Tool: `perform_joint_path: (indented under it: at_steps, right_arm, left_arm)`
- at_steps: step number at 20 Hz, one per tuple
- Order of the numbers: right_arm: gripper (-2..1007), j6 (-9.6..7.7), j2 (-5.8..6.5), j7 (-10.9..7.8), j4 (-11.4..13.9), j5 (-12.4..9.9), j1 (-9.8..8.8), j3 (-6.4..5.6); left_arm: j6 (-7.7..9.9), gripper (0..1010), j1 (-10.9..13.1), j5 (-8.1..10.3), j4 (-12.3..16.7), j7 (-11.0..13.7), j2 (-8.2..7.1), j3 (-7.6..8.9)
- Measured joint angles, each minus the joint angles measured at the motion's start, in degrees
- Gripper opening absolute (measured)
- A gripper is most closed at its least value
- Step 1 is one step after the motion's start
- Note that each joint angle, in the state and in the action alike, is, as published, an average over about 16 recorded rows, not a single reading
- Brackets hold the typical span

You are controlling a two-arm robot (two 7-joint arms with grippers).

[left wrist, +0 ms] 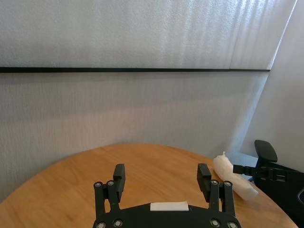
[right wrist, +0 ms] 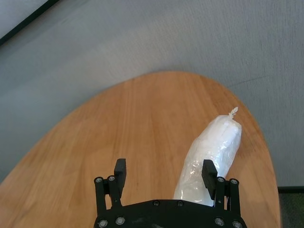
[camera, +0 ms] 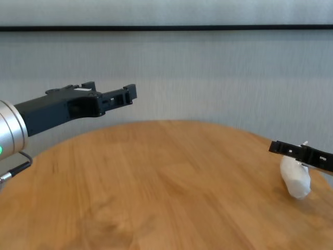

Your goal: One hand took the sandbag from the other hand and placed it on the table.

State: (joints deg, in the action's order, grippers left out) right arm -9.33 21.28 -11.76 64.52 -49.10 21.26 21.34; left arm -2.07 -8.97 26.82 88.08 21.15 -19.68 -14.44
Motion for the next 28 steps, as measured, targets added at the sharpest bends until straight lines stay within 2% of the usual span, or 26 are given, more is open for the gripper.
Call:
perform_joint_path:
  at_steps: [13,18,23,28]
  right_arm:
    - [1001,0.01,0.00,-0.01,0.02,0.00,0.00,0.00]
    - [1001,0.56,-0.20,-0.03,0.35,0.70,0.11,0.20]
    - [1001,2.30,-0.87,0.08,1.10,2.84,0.44,0.91]
    - [1001,5.62,-2.13,0.52,1.74,6.68,1.04,2.23]
  left_arm:
    - [0.00,1000,0.00,0.00,0.00,0.00,0.00,0.00]
    - [0.00,1000,0.00,0.00,0.00,0.00,0.00,0.00]
    - [0.00,1000,0.00,0.00,0.00,0.00,0.00,0.00]
    - [0.00,1000,0.00,0.01,0.01,0.00,0.00,0.00]
